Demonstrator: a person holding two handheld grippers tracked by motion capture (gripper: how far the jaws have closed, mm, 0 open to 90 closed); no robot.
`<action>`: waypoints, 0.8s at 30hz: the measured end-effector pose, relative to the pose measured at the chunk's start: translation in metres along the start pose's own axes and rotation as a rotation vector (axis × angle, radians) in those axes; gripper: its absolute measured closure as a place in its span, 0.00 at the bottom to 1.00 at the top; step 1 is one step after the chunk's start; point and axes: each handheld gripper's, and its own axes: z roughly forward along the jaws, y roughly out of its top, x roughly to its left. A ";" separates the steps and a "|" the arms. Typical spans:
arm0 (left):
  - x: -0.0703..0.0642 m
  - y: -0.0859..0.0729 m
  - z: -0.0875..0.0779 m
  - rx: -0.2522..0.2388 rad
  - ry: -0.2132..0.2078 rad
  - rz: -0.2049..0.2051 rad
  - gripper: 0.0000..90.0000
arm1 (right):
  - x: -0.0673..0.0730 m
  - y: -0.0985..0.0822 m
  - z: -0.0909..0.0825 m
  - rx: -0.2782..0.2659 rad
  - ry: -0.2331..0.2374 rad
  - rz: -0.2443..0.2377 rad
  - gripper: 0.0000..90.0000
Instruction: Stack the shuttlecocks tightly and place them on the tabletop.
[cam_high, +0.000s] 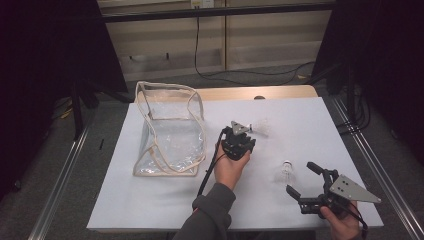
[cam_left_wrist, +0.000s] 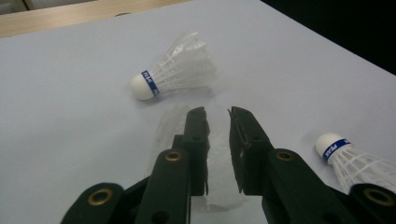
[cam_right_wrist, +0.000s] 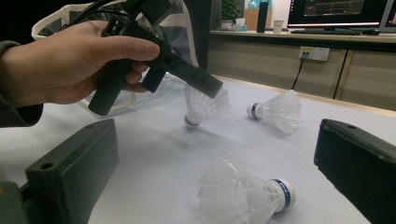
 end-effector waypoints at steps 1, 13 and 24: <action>0.000 0.001 0.001 0.003 -0.005 0.000 0.88 | 0.000 0.000 0.000 -0.001 0.000 0.004 0.00; 0.001 0.004 0.006 0.043 -0.008 0.008 1.00 | -0.001 0.000 0.000 0.002 0.001 0.003 0.00; -0.003 0.005 0.004 0.024 0.001 0.026 0.95 | 0.000 0.000 0.001 0.002 0.003 0.003 0.00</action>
